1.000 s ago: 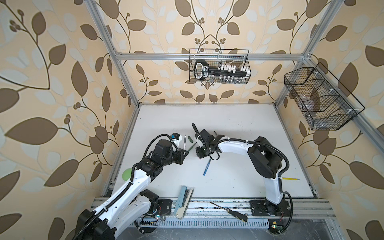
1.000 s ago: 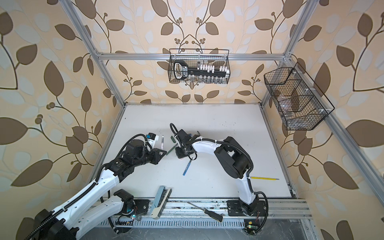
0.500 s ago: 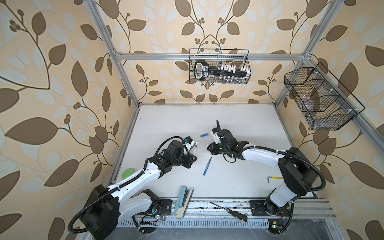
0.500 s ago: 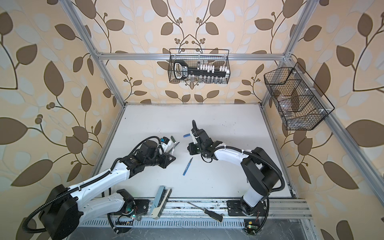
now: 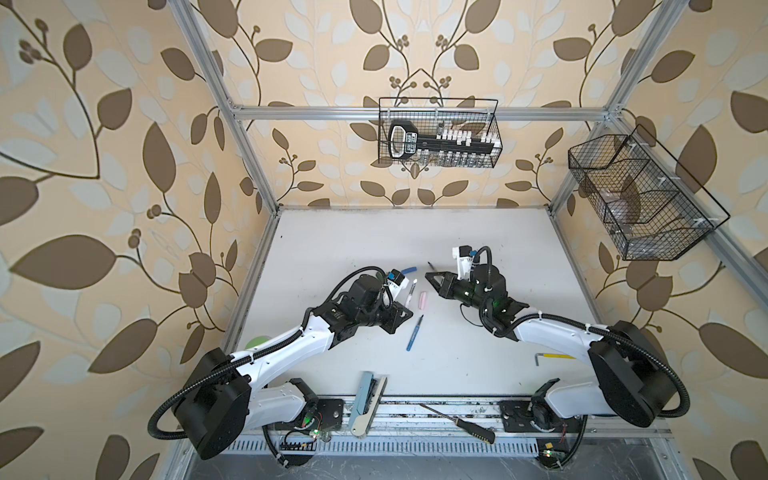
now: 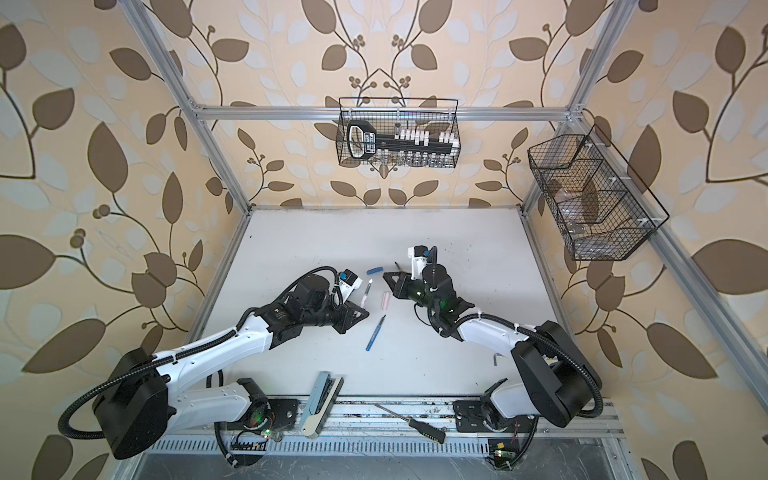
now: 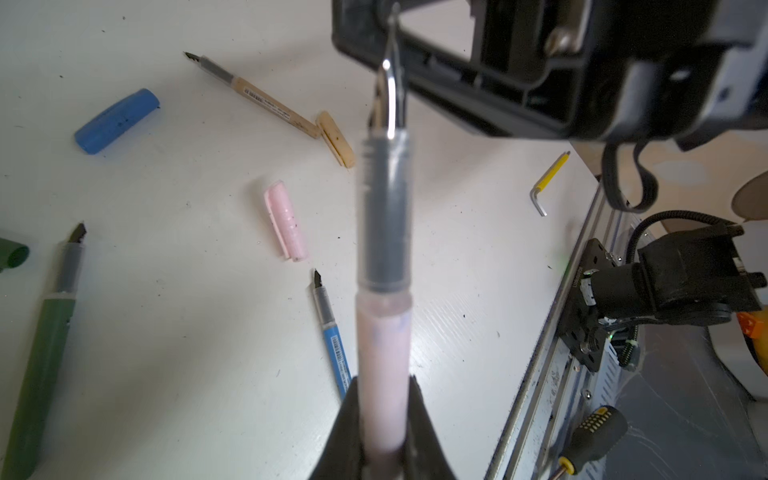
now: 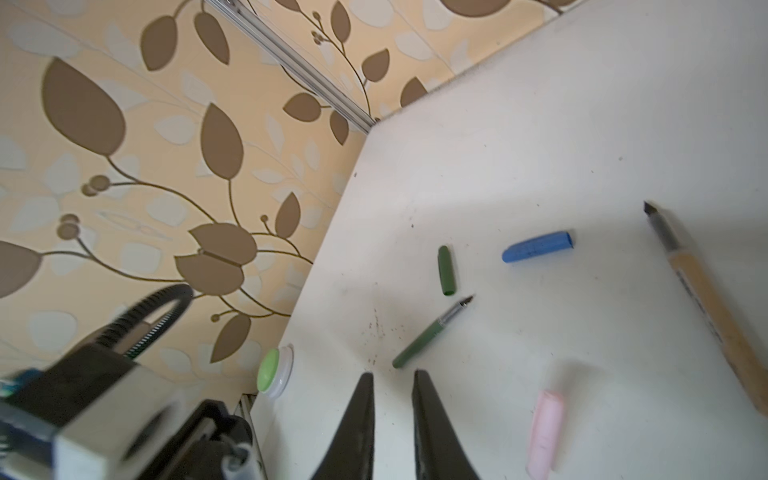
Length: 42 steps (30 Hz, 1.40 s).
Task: Insert the pens into the pen caps
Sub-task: 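Lift the pink cap with the right gripper while the left gripper holds the pen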
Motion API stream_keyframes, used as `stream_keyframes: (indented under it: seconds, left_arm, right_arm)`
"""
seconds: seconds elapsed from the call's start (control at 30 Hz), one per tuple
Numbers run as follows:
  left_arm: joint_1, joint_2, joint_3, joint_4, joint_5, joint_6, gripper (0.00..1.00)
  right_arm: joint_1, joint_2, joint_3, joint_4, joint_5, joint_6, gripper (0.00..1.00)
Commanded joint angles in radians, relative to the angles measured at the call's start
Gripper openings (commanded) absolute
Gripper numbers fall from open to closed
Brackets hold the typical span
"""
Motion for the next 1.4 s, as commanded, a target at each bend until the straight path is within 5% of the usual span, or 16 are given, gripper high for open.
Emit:
stream_keyframes:
  seconds: [0.0, 0.17, 0.33, 0.73, 1.37]
  left_arm:
    - [-0.008, 0.005, 0.054, 0.03, 0.015, 0.019, 0.14]
    - [-0.007, -0.044, 0.066, -0.042, -0.083, 0.018, 0.15]
    - [-0.007, -0.071, 0.061, -0.076, -0.091, 0.001, 0.15]
    - [-0.008, -0.111, 0.022, -0.092, -0.107, -0.004, 0.15]
    - [-0.008, -0.14, -0.01, -0.098, -0.12, -0.013, 0.15]
  right_arm:
    - [-0.01, -0.016, 0.052, -0.053, 0.009, -0.007, 0.2]
    - [0.004, 0.039, 0.254, -0.613, 0.149, -0.218, 0.33]
    - [0.022, 0.132, 0.33, -0.889, 0.196, -0.265, 0.39]
    - [0.06, 0.351, 0.333, -0.766, 0.077, -0.201, 0.42]
    - [0.067, 0.442, 0.371, -0.735, 0.096, -0.186, 0.42]
